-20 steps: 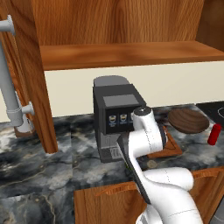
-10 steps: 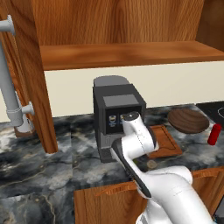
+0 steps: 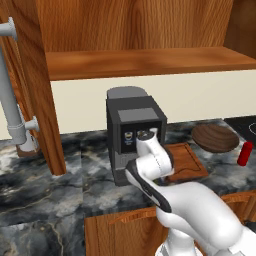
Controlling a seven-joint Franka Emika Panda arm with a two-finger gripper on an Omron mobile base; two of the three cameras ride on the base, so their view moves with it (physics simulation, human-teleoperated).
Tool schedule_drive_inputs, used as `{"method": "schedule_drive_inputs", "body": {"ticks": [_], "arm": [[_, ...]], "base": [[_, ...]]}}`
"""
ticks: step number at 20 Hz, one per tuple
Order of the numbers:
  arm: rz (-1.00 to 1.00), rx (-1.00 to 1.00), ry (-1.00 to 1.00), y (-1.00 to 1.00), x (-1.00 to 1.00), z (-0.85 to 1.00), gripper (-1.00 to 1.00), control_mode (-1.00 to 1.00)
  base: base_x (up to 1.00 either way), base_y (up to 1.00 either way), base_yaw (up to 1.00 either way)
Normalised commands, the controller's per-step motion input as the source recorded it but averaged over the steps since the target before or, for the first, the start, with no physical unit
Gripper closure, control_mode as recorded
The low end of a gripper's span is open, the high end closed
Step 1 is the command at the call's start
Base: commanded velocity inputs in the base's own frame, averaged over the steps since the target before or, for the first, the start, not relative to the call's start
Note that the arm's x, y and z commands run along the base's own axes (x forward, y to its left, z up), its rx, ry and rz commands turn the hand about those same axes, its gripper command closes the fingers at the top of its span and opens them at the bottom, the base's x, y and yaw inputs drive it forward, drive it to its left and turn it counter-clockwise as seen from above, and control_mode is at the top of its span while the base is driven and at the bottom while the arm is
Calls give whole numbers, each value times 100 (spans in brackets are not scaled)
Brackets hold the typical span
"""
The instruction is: Open the cabinet. Place the bowl and condiment on the counter. Then place the lime and garlic on the cutting board.
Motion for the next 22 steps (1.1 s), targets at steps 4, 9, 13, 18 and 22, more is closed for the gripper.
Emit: {"method": "schedule_drive_inputs", "body": {"ticks": [4, 9, 13, 18, 22], "arm": [[0, 4, 0, 16, 23, -29, -100, -100], [0, 5, 0, 1, 6, -30, -100, -100], [0, 5, 0, 0, -25, -13, -100, -100], [-1, 3, 0, 0, -33, -5, 100, -100], [-1, 1, 0, 0, -19, 0, 100, -100]], "base": [[0, 0, 0], [0, 0, 0], [0, 0, 0], [0, 0, 0], [0, 0, 0]]}}
